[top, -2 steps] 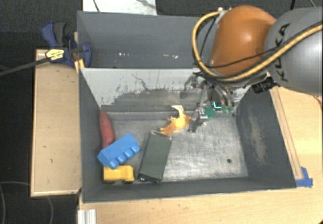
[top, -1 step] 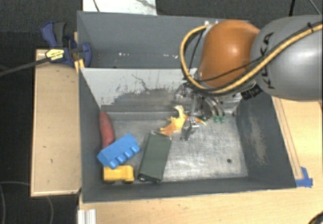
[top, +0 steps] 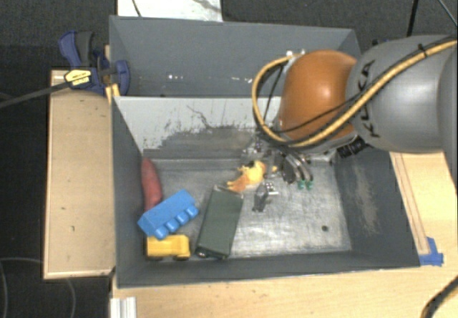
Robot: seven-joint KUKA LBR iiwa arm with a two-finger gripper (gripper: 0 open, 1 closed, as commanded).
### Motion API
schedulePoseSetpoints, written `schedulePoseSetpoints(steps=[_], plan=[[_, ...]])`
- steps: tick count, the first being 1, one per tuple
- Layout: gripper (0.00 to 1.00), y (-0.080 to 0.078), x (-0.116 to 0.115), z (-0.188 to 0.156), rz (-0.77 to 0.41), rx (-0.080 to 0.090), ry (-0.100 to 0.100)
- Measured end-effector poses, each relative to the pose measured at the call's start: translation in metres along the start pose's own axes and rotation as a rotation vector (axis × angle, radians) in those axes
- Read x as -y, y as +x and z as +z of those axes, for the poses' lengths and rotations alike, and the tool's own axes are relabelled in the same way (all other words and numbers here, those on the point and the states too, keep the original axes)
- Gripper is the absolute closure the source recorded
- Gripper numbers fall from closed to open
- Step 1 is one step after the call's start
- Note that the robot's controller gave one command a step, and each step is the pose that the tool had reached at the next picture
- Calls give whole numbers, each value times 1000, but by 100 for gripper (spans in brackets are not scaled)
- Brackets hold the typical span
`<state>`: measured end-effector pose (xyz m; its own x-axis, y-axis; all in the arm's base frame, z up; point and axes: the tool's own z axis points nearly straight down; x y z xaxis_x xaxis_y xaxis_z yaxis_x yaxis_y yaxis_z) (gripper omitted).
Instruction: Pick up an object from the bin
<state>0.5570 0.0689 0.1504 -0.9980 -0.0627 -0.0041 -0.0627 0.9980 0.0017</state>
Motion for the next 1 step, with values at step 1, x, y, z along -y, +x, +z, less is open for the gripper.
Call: schedulePoseSetpoints(steps=[1], plan=[[100, -30, -26, 64, 279, 1, -3]])
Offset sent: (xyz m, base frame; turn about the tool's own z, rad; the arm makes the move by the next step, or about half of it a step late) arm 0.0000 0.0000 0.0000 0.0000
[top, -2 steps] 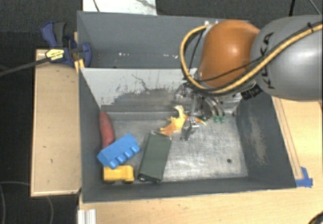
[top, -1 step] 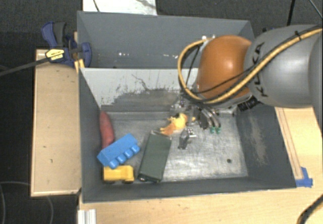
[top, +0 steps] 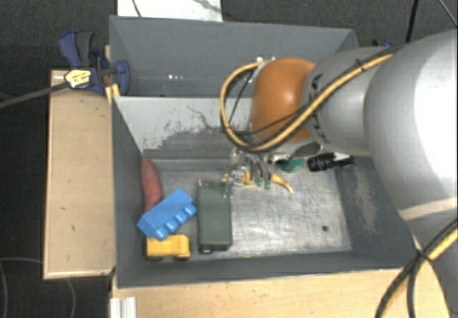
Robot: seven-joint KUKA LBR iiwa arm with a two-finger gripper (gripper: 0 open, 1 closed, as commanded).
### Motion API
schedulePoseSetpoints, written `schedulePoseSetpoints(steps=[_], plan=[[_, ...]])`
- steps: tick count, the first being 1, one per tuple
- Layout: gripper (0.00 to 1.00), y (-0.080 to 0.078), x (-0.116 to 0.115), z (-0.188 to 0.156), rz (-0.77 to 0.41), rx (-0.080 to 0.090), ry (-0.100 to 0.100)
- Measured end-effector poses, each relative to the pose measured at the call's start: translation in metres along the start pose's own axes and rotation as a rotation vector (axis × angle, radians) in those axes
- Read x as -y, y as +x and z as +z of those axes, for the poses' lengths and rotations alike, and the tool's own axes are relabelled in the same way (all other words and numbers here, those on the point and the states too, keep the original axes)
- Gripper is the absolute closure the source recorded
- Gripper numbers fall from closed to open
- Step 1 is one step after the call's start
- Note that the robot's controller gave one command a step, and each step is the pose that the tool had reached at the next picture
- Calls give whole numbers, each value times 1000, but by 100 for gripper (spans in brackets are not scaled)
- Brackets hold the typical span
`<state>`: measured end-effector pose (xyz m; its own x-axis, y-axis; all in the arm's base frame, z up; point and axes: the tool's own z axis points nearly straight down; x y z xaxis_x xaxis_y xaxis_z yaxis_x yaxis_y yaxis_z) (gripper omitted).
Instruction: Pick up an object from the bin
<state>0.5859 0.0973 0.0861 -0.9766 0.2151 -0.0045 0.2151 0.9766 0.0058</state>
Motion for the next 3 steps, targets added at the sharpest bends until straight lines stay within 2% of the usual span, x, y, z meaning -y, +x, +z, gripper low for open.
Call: schedulePoseSetpoints(steps=[2, 3], plan=[[100, 3, 2, -2, -8, 7, -4], [100, 2, -5, -51, -70, -6, 7]])
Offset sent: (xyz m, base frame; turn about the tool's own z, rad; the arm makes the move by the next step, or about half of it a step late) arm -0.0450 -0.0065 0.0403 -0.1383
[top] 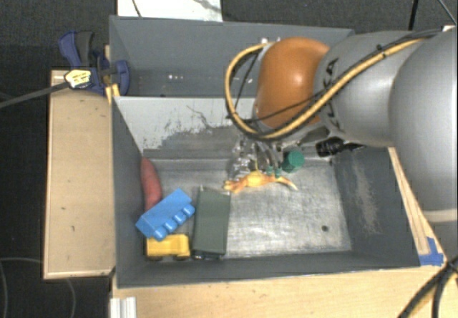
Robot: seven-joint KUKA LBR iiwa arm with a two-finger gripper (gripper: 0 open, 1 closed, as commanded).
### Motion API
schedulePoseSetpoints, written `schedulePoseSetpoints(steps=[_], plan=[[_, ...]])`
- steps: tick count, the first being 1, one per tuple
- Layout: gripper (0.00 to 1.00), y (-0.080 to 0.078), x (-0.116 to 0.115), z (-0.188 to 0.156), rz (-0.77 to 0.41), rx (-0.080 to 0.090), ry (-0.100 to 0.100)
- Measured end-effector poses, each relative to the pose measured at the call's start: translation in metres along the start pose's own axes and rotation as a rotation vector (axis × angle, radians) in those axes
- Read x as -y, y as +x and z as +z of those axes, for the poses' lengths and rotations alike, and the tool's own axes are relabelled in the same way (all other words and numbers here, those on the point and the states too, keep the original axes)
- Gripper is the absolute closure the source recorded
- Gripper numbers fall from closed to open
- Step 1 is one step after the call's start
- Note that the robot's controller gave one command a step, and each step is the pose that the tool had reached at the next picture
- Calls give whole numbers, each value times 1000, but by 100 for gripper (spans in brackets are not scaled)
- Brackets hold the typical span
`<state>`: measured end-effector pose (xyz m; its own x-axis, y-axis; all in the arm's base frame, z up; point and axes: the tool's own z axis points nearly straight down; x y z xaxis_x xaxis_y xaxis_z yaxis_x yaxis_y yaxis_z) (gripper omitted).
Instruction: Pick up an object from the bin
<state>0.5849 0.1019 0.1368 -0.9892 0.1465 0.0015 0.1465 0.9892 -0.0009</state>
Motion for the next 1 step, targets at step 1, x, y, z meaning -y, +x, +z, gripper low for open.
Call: schedulePoseSetpoints(steps=[1], plan=[[0, 15, 30, 67, 23, 8, -6]])
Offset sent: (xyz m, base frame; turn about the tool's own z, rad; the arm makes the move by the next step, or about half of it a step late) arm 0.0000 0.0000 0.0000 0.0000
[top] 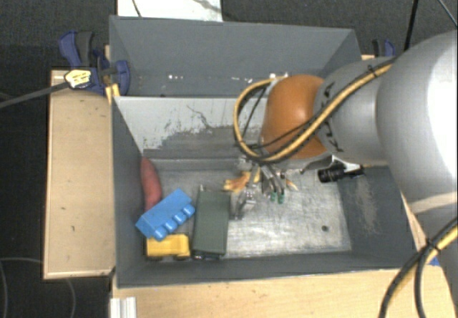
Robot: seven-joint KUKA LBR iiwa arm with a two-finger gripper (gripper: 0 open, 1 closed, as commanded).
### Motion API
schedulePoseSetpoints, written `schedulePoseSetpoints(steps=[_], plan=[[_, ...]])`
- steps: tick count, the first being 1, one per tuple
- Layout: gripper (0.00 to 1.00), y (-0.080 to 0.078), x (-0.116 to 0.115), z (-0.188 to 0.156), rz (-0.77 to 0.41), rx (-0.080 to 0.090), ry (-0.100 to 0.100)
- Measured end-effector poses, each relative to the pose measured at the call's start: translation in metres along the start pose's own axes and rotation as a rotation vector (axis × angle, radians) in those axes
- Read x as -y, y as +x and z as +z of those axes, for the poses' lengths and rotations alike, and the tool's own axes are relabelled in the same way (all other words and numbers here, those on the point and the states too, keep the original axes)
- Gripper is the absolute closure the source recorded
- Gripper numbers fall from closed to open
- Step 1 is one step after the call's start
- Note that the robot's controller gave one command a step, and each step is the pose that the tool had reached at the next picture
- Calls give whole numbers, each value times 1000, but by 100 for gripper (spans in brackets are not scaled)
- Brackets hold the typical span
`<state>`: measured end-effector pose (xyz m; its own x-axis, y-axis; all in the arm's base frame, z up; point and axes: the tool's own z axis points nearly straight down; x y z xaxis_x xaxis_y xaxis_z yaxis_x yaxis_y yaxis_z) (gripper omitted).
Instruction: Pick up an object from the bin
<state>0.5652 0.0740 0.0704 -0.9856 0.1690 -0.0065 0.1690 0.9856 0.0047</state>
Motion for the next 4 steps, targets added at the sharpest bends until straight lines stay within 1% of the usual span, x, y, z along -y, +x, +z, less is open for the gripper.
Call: schedulePoseSetpoints(steps=[1, 2, 3, 4], plan=[[100, -3, -1, -5, 0, 7, 0], [100, -3, -1, -5, 0, 7, 0], [100, -5, 7, -43, 19, -12, 6], [100, 3, 6, -92, 42, -7, 4]])
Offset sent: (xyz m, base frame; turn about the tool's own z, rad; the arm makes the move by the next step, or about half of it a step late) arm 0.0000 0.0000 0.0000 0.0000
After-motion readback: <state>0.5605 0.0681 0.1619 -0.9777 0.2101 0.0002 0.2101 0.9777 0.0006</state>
